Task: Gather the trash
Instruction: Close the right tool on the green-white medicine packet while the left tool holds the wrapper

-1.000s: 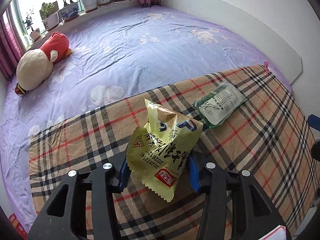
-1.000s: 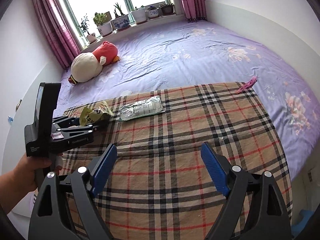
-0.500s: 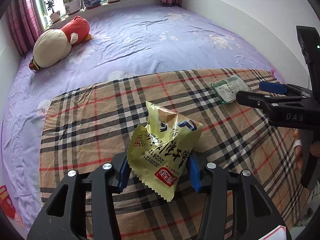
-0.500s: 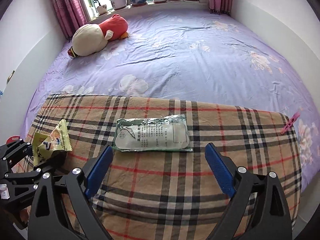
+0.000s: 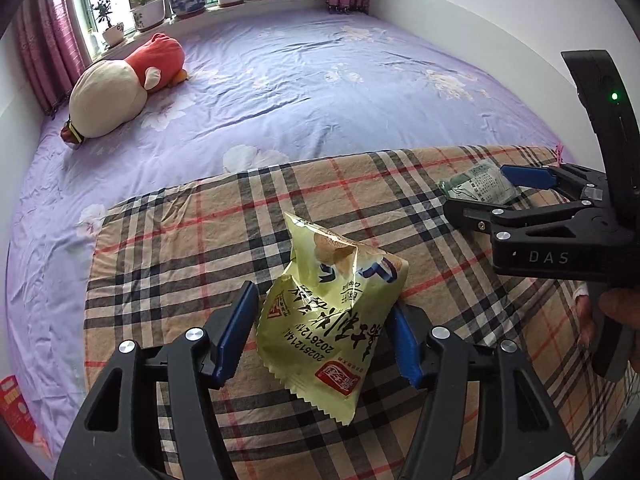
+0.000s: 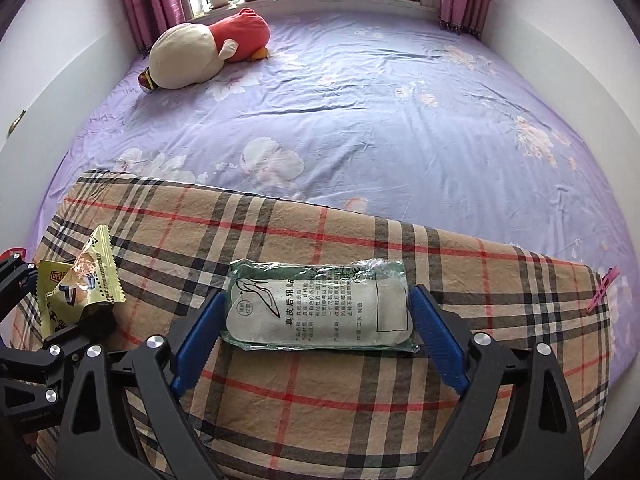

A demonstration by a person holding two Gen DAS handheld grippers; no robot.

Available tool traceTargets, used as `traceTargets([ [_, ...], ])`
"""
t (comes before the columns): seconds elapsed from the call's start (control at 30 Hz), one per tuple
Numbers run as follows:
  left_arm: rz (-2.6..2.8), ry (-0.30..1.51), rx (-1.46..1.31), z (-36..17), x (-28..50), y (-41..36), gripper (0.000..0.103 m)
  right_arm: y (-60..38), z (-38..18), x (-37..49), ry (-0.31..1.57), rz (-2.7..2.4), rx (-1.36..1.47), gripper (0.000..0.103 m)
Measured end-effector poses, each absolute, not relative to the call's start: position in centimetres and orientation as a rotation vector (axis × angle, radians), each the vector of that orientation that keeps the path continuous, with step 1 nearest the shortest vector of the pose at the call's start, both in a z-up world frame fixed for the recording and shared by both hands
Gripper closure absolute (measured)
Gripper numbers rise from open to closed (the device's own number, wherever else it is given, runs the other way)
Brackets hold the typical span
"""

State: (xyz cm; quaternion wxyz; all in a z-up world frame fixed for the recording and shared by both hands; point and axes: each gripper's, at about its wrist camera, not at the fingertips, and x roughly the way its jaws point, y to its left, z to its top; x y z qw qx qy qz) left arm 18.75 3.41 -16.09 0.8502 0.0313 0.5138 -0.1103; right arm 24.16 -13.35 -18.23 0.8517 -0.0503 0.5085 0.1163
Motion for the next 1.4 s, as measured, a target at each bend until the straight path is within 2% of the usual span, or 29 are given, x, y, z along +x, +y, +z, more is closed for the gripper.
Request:
traceTargets([
  [0.1, -0.237, 1.077, 0.084, -16.0, 18.6, 3.4, 0.048, -13.8, -17.9, 23.8, 1.066, 0.256, -0.093, 0.026],
  [0.2, -0.253, 1.082, 0.071, -15.9, 18.3, 3.7, 0.051, -14.4, -17.7, 23.4, 1.077, 0.279, -0.057, 0.029],
  [0.7, -0.375, 1.099, 0.083, -15.3, 12.8, 2.3, 0.051, -15.5, -16.6, 14.7, 1.139, 0.513, -0.150, 0.029],
  [0.8, -0.404, 1.103, 0.097, -15.1, 11.4, 1.7, 0.051, -16.4, -16.1, 12.4, 1.171, 0.575, -0.186, 0.026],
  [0.9, -0.416, 1.099, 0.112, -14.8, 10.4, 1.3, 0.051, -18.9, -14.7, 10.8, 1.145, 0.494, -0.087, 0.013],
  [1.0, -0.415, 1.105, 0.108, -14.7, 10.2, 1.4, 0.051, -21.2, -13.5, 9.4, 1.129, 0.398, 0.134, 0.013],
  [1.17, -0.411, 1.112, 0.114, -14.7, 10.3, 1.6, 0.051, -21.0, -14.1, 7.1, 1.151, 0.351, 0.303, 0.013],
  [1.27, -0.406, 1.116, 0.122, -14.7, 10.5, 1.7, 0.051, -20.3, -15.8, 7.2, 1.199, 0.304, 0.345, 0.012],
  [1.4, -0.407, 1.123, 0.123, -14.8, 10.5, 1.9, 0.051, -19.9, -16.0, 9.2, 1.173, 0.274, 0.362, 0.011],
])
